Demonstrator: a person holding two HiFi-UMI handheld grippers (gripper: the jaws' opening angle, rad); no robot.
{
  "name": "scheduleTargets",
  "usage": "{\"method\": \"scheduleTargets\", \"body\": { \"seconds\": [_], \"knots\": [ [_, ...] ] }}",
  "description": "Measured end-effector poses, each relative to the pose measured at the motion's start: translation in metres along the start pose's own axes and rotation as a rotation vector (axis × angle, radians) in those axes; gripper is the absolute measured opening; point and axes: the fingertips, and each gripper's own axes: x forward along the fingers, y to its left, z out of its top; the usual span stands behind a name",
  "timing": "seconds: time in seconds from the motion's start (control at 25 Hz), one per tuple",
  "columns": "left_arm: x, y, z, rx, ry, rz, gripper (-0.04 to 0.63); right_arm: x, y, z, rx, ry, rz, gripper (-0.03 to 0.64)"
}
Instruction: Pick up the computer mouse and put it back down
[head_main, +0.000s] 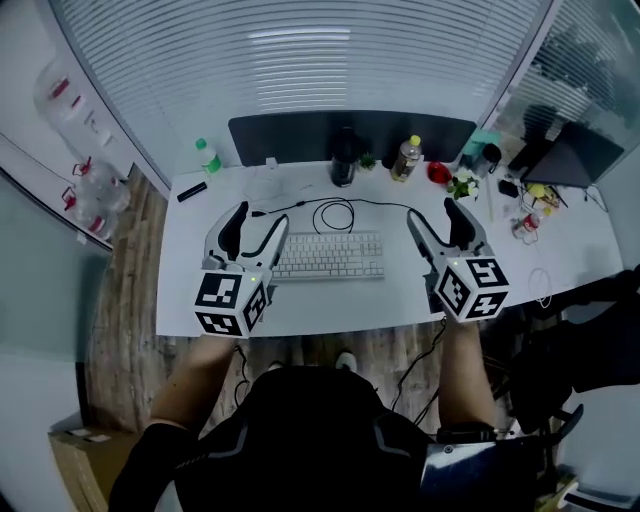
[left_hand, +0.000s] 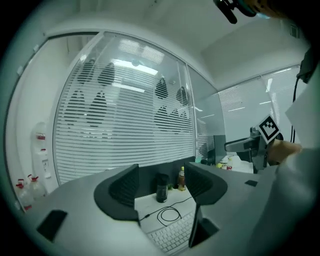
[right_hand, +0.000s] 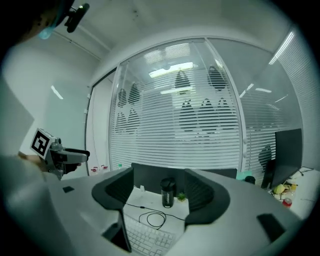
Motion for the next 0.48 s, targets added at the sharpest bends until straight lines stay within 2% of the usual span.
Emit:
{"method": "scheduleTargets", "body": {
  "seconds": [0.16, 0.24, 0.36, 0.48],
  "knots": [
    [-0.018, 0.011, 0.026, -0.013, -0.034, -0.009, 0.299, 0.004, 0.029, 0.027, -0.024, -0.035, 0.039, 0.314],
    [-0.03, 0.02, 0.036, 0.008, -0.052, 0.012, 0.273, 0.006, 0.044, 0.037, -0.031, -0.049, 0.061, 0.308],
    [-0.045, 0.031, 0.046, 0.024, -0.068, 0.033, 0.267, 0.009, 0.066, 0.048, -0.037, -0.074, 0.113, 0.302],
    [-0.055, 0.036, 0.048, 0.006, -0.075, 0.03, 0.246, 0.009, 0.08, 0.053, -0.03, -0.09, 0.155, 0.263]
  ]
}}
